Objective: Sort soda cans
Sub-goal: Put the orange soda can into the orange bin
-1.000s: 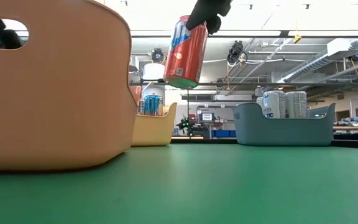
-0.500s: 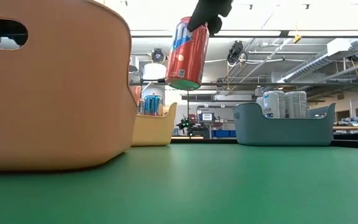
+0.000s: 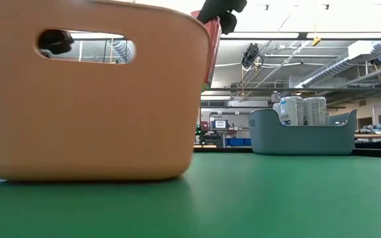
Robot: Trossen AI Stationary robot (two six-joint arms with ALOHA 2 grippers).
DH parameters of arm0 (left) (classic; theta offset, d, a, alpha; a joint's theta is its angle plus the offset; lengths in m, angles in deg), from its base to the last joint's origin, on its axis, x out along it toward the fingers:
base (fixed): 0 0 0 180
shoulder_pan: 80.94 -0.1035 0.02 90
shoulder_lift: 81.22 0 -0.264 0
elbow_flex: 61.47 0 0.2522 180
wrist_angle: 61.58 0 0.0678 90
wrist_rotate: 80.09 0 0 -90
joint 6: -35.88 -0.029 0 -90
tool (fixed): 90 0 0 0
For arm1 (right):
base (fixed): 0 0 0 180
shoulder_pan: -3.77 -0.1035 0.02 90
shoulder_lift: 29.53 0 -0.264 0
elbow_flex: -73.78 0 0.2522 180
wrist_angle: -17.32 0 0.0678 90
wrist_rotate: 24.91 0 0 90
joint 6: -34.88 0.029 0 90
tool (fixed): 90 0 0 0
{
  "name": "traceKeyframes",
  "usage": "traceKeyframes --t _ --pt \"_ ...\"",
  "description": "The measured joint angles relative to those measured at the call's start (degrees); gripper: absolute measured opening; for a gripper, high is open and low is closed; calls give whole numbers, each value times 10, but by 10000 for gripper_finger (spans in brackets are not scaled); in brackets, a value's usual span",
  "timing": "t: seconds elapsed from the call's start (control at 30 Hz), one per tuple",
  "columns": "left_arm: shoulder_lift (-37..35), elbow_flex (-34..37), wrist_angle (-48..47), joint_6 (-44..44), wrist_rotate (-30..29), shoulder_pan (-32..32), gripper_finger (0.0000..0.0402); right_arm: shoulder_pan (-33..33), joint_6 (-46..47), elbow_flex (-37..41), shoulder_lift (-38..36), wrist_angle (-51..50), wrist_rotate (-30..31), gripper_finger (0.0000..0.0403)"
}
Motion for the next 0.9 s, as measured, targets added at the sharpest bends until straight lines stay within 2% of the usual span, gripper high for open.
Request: traceKeyframes --t 0.37,0.67,0.9 --pt "50 0 72 -120 5 -81 0 -26 29 0 0 24 -4 283" --pt "83 0 126 -240 70 -176 0 -28 24 -1 27 38 -3 283" --pt "131 0 201 -288 111 -217 0 -28 6 -55 97 22 -1 283"
